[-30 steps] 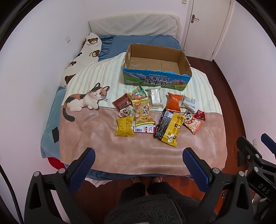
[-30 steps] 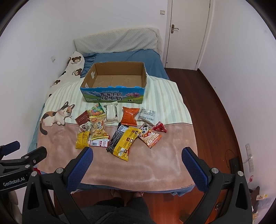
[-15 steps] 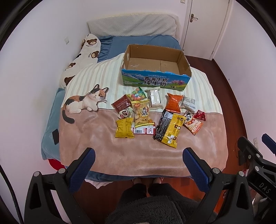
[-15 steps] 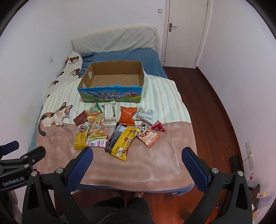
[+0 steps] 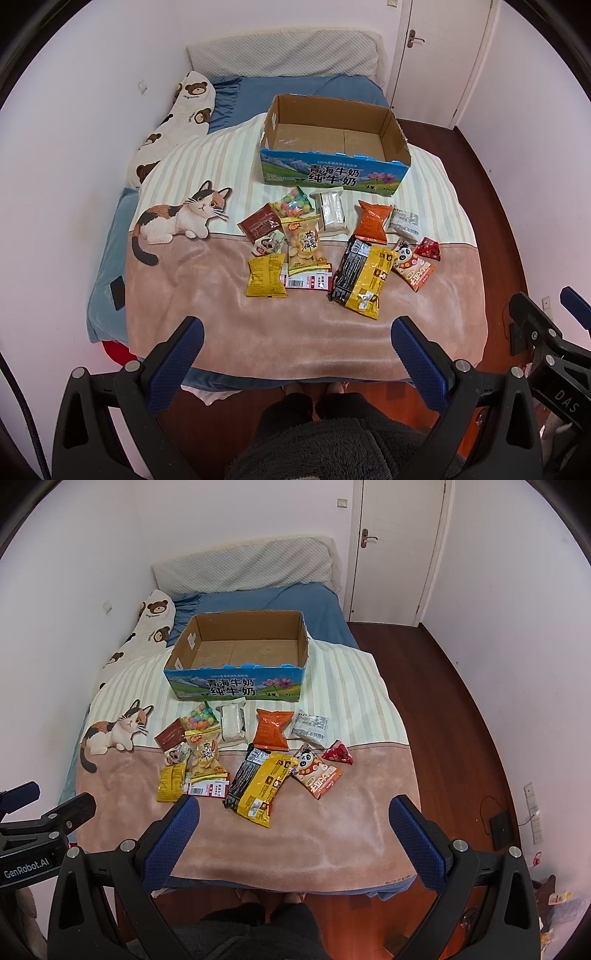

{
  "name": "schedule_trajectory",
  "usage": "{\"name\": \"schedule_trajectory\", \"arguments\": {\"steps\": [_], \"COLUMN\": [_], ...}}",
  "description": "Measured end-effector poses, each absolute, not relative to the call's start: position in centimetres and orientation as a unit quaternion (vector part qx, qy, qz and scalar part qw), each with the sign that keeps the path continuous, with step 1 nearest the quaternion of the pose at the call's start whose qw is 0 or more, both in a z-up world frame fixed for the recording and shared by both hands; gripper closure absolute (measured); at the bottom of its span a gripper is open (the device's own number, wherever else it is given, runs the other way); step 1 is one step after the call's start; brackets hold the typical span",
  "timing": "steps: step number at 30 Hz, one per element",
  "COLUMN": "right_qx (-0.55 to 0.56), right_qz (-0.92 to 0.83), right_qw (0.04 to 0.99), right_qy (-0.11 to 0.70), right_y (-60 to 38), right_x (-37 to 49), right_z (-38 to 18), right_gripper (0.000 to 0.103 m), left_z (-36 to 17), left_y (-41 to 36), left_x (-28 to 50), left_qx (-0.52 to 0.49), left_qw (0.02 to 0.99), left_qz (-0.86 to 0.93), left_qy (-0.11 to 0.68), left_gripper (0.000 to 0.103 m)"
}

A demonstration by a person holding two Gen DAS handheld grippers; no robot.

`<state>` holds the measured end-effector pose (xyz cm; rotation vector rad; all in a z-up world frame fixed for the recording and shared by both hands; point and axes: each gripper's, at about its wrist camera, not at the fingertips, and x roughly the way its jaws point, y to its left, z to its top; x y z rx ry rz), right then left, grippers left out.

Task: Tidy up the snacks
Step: 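Grasp the yellow-black bag with the right tool while the left grasps the yellow cracker bag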

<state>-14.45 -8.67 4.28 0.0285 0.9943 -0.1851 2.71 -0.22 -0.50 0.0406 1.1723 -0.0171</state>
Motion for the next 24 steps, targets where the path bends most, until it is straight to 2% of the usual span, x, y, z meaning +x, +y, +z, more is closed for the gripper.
{"name": "schedule_trajectory", "arguments": {"steps": [8,13,19,24], "right_qx": [0.017,0.035,0.065,0.093], "right_qz": [-0.09,-0.093,-0.106,-0.107], "right_qw": [0.872,0.863,0.847,0.817], "right_qy": [0.482,0.495,0.517,0.559], "right_y": [-8.7,-9.4,-10.4,-10.3], "right_x": [-14.2,-12.5,-8.4,-2.7], "right_z": [3.9,1.6,-4.9,-13.0], "right_gripper": [0.0,0.0,0.0,0.0], "left_z": [-1.2,-3.6,-10.2,-16.8], "left_y": [-0.1,1.0,3.5,5.8], "left_x": [3.4,4.9,9.1,13.2], "left_qx": [0.015,-0.003,-0.003,0.006], "left_qw": [0.83,0.826,0.804,0.768], "left_qz": [-0.004,0.009,0.048,0.073], "left_qy": [0.558,0.564,0.593,0.636], "left_gripper": [0.0,0.0,0.0,0.0]}}
